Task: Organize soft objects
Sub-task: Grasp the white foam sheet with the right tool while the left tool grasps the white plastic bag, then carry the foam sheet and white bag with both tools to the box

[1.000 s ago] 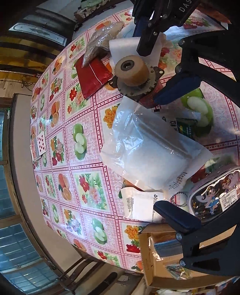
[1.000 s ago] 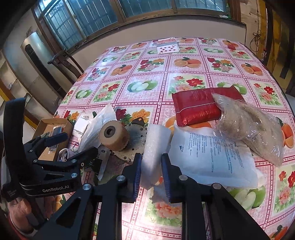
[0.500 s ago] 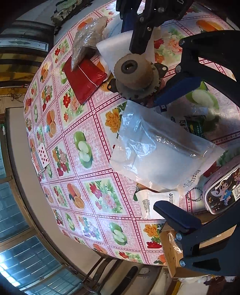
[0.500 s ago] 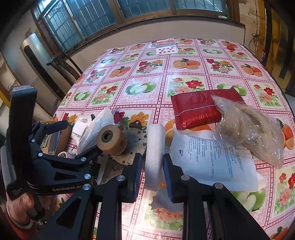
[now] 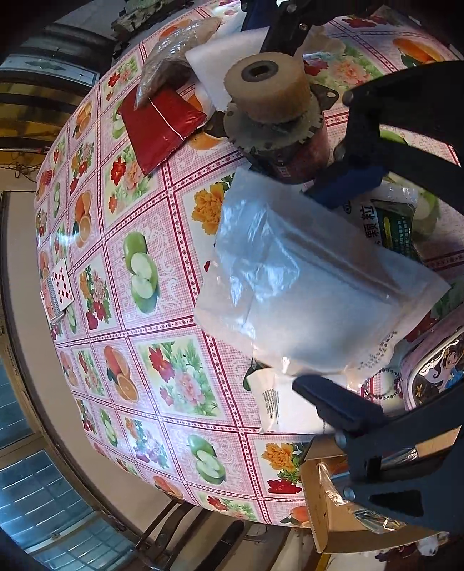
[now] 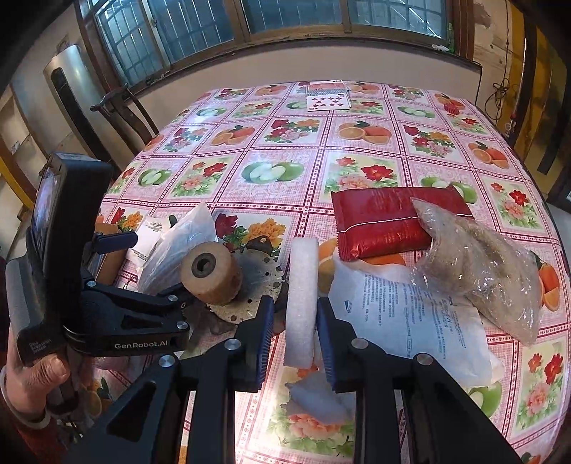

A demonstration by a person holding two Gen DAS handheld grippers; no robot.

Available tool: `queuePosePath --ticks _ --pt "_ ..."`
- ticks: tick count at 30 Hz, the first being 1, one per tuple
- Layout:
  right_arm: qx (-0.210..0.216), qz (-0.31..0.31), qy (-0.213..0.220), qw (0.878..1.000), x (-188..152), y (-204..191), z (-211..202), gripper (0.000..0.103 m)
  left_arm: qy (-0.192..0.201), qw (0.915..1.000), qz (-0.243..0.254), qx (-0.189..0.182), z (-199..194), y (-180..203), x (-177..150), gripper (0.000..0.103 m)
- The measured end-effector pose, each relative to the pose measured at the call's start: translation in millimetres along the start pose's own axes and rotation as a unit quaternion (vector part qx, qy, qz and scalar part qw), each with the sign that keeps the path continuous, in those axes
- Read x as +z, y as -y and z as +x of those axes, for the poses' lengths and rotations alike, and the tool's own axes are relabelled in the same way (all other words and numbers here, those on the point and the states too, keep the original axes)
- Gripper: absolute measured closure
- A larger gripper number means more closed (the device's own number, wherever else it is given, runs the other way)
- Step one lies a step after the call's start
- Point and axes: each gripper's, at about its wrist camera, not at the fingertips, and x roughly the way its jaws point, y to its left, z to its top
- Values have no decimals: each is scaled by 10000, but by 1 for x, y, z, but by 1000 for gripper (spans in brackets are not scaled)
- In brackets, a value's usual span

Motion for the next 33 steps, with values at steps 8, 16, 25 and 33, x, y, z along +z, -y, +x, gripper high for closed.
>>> queuePosePath --ticks 8,16,25,33 --pt "46 5 -11 10000 -3 5 -1 87 0 10000 -48 -48 -4 -2 -3 80" --pt "348 323 119 9988 -11 16 -7 88 75 9983 -340 -464 -11 -19 -9 92" --pt "589 453 251 9969 -24 21 -34 88 334 9954 -445 -777 -43 -23 -22 92" --pt "747 524 437 9949 -35 23 -62 89 691 9895 -565 -1138 -79 -27 -31 94"
